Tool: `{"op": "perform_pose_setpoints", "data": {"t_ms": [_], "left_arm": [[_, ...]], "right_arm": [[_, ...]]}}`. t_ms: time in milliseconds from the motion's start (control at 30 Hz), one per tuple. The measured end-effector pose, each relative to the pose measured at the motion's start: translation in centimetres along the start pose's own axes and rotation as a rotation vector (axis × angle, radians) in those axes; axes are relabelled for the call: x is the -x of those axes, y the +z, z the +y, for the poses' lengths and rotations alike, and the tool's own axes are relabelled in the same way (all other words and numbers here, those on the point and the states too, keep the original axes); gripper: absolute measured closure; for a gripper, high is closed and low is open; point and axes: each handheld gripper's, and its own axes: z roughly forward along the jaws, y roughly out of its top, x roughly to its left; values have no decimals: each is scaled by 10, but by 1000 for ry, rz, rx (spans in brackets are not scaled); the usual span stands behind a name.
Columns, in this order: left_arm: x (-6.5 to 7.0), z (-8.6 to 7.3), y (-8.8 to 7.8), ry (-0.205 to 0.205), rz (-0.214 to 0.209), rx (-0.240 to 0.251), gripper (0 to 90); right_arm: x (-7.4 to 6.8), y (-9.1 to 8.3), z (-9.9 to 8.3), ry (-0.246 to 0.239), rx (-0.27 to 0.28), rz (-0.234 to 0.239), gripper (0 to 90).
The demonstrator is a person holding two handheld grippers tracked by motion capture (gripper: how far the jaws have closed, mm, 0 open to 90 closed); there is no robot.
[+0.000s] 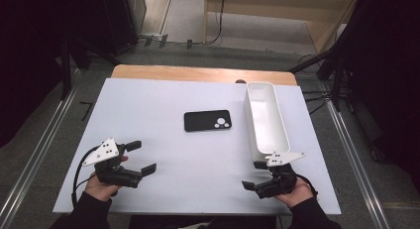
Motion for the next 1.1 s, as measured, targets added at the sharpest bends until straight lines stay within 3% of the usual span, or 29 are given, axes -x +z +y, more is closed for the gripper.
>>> {"op": "perform_pose_setpoints", "data": {"t_ms": [1100], "left_arm": [[0,0,-2,1,4,9,24]], "right_arm": [[2,1,0,5,12,5,123]]}}
